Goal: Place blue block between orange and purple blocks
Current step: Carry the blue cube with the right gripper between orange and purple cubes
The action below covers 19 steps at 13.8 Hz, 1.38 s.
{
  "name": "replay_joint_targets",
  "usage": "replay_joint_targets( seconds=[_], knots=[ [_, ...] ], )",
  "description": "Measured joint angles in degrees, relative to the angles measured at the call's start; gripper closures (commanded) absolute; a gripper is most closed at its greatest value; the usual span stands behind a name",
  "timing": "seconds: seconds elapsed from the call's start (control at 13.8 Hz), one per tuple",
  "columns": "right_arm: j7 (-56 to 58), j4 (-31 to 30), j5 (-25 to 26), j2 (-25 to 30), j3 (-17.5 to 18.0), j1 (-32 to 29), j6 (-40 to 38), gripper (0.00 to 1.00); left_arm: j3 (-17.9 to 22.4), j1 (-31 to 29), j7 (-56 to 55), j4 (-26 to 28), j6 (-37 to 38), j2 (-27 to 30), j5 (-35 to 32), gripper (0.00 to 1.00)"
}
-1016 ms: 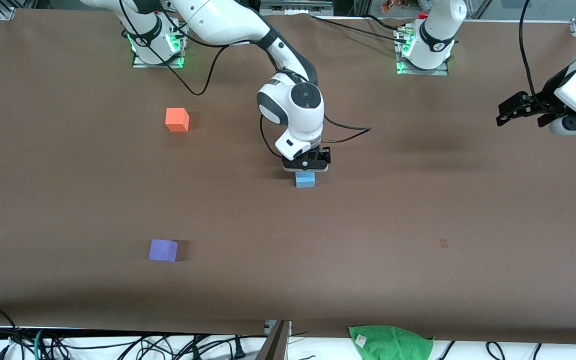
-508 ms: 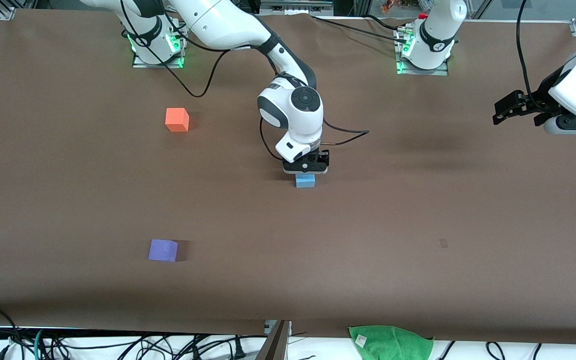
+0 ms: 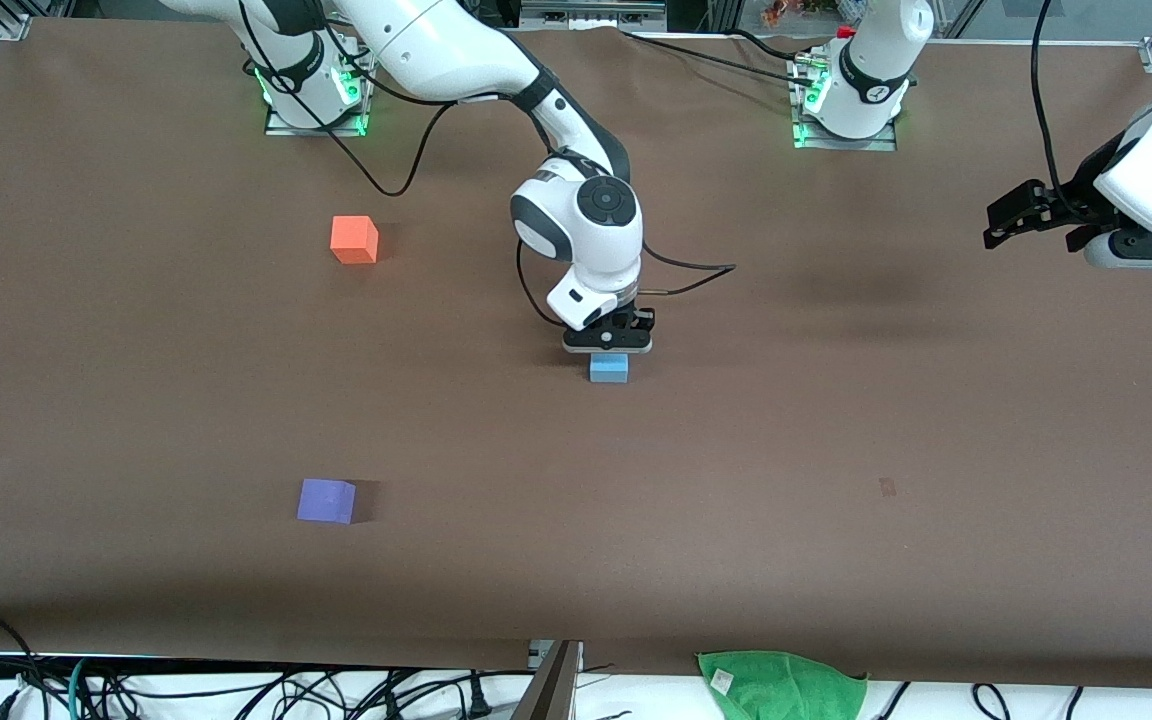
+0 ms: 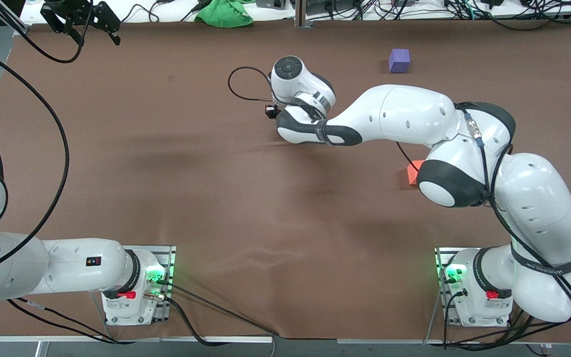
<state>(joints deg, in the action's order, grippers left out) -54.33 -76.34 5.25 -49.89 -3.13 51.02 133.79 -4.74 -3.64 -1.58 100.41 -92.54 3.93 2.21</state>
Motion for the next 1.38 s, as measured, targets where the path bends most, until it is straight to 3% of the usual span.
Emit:
replay_joint_targets(
  seconds=[0.29, 0.58, 0.8, 1.02, 1.16, 1.38],
  knots=[
    [6.67, -1.28, -1.09, 5.23, -0.28, -3.71, -8.10, 0.78, -0.03, 0.00, 0.00, -0.02, 0.07, 0.00, 0.00, 0.00],
    [23.95, -15.54, -5.43, 17.12, -0.92, -13.74, -9.21, 0.78, -0.06, 0.00, 0.00, -0.03, 0.28, 0.00, 0.00, 0.00],
    [33.39, -31.05, -6.27, 25.85, -1.78, -21.38, -3.11, 0.78, -0.11, 0.00, 0.00, -0.04, 0.34, 0.00, 0.00, 0.00],
    [40.78, -46.32, -6.29, 31.47, -7.34, -23.07, 8.20, 0.77, -0.41, 0.00, 0.00, -0.26, 0.34, 0.00, 0.00, 0.00],
    [42.21, -51.58, -6.29, 33.46, -9.56, -23.20, 10.72, 0.77, -0.94, 0.01, 0.00, -0.34, 0.34, 0.00, 0.00, 0.00],
    [42.21, -53.44, -7.77, 34.59, -9.57, -22.93, 11.10, 0.75, -1.11, 0.00, 0.00, -0.34, 0.34, 0.00, 0.00, 0.00]
  ],
)
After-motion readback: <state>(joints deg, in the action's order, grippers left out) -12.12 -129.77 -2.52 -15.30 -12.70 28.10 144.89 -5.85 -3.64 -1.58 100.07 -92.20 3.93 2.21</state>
